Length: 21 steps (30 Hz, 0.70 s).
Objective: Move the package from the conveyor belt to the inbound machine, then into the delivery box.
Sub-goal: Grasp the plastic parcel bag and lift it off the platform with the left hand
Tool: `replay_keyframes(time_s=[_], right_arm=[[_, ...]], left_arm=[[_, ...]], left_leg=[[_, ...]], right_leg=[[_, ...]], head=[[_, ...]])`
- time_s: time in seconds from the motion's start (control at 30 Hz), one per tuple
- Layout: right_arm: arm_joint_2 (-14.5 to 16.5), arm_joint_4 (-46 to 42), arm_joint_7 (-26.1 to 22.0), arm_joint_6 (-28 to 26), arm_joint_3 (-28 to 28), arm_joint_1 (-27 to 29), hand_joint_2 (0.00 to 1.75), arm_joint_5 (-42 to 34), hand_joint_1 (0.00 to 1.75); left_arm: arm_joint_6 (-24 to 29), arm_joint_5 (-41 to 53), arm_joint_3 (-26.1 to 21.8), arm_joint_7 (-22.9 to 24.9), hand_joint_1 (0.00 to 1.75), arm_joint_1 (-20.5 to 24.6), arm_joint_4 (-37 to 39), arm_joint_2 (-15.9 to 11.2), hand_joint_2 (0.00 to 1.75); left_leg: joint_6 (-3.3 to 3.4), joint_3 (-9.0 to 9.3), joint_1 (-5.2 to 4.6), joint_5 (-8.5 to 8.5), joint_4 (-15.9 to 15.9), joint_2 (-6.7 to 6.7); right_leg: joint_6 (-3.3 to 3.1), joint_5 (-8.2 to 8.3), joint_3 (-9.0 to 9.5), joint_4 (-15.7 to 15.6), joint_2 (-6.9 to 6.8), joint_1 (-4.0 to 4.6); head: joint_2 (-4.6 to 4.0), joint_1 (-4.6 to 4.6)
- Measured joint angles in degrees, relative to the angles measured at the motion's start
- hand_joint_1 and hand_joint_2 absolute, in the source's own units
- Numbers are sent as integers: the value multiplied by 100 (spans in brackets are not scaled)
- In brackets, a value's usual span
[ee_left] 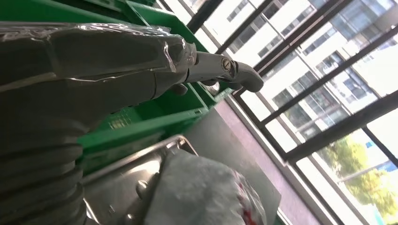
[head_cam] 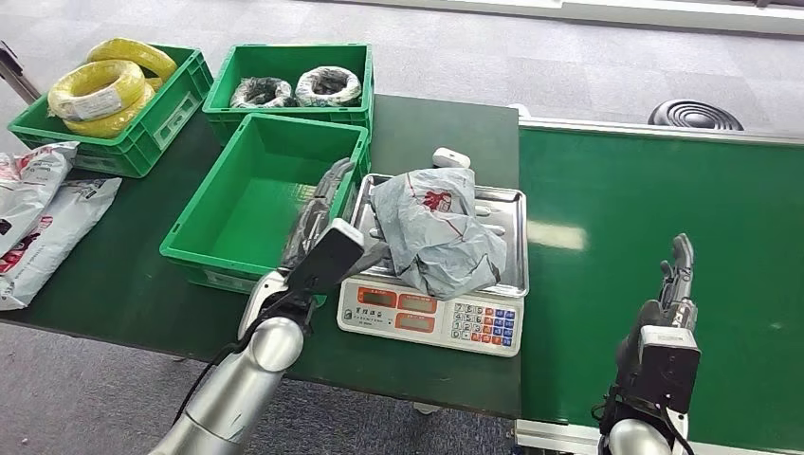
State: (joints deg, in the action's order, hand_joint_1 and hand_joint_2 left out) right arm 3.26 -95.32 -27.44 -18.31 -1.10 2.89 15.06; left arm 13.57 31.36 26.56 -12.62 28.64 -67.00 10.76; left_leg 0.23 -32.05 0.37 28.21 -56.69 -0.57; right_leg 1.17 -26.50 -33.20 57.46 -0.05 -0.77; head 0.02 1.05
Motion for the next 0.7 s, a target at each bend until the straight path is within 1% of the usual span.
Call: replay_keyframes(time_s=[0.07,0.13,0.2,0.3,0.43,0.53,0.6,0.67,0.7], right_arm=[[119,-280,-48,-69,-98,153,0,31,0],[212,-504,-78,-128,-183,251,87,12,0],[280,-657,-91,-162,-235,300,175,-47,0],[388,-834,-103,-202,-273,362,175,-143,0],[530,-1055,-169,-293,-286,469,175,-183,0],[602,-1171,-190,-327,-287,504,175,-215,0],[632,-1217,-194,-339,-289,515,175,-222,0],[659,-1258,-209,-350,-290,520,175,-235,0],[674,-1283,-220,-357,-289,522,175,-241,0]], left_arm=[[-98,19,143,57,0,317,447,212,175],[-212,30,265,139,0,592,884,400,175],[-385,-88,407,321,0,845,1325,577,175],[-532,-774,856,721,0,1170,1935,783,175],[-494,-1670,1806,1125,0,1500,2568,891,175],[-464,-1855,2434,1288,0,1659,2884,917,175],[-458,-1876,2694,1355,0,1730,3019,925,175],[-483,-1847,2926,1540,0,1815,3150,932,175],[-484,-1794,3064,1688,34,1868,3227,936,175]], left_leg=[[0,1,0,1,0,12],[1,2,-1,1,0,15],[1,1,-4,1,0,11],[1,1,-7,1,0,13],[1,1,-6,1,0,13],[1,1,-6,1,1,14],[1,1,-6,1,1,14],[1,1,-6,1,1,14],[1,2,-6,1,1,14]], right_leg=[[0,0,-1,0,8,-2],[0,0,-4,0,10,-4],[0,0,-4,0,9,-6],[0,0,-5,0,9,-6],[0,0,-5,0,9,-5],[0,0,-5,0,10,-5],[0,0,-4,0,10,-5],[0,0,-2,0,9,-5],[0,0,-1,0,9,-5]], head=[[0,0],[0,2],[0,1],[0,1],[0,1],[0,2],[0,1],[0,1],[0,1]])
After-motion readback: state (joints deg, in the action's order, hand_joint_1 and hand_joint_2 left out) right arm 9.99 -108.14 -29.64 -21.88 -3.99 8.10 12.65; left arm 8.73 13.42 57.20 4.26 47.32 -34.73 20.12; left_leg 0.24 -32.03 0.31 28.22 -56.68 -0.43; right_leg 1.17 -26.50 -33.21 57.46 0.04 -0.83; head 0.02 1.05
